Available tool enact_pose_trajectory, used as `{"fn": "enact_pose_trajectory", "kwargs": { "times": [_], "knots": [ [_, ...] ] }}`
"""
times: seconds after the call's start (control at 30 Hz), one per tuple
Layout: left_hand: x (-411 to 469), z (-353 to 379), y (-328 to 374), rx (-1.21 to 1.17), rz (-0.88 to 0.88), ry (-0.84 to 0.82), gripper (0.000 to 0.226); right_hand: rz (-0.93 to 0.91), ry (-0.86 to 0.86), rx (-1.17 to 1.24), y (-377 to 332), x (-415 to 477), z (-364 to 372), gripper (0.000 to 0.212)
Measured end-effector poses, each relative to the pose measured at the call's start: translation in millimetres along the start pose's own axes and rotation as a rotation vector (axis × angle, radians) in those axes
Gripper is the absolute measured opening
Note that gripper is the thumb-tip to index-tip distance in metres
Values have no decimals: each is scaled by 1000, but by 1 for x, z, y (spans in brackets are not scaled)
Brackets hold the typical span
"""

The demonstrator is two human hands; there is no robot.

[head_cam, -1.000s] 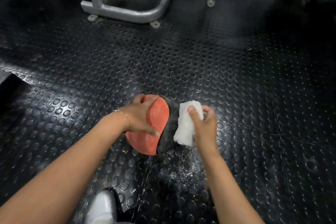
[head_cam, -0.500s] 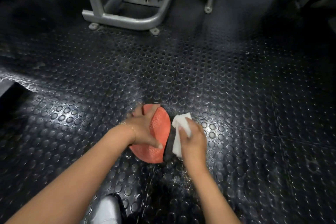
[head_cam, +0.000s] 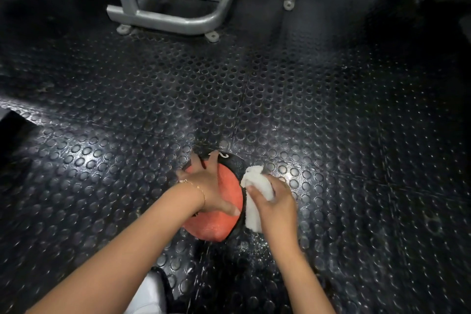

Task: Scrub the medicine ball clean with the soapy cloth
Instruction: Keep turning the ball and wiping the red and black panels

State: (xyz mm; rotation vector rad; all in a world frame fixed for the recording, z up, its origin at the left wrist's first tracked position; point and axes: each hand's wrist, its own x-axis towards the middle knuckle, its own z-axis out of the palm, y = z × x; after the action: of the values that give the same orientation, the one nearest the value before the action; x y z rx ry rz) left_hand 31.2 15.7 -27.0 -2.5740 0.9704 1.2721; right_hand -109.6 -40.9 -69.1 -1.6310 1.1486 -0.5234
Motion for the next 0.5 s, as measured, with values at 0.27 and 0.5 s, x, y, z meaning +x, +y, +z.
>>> {"fn": "enact_pose_trajectory", "kwargs": {
  "times": [0.27,0.5],
  "knots": [
    [-4,-2,-5,10,20,-6,136,-23,-63,-202,-13,11,5,29],
    [-10,5,-7,140,63,-14,136,92,-74,-274,-10,34,-2,27]
  ]
}}
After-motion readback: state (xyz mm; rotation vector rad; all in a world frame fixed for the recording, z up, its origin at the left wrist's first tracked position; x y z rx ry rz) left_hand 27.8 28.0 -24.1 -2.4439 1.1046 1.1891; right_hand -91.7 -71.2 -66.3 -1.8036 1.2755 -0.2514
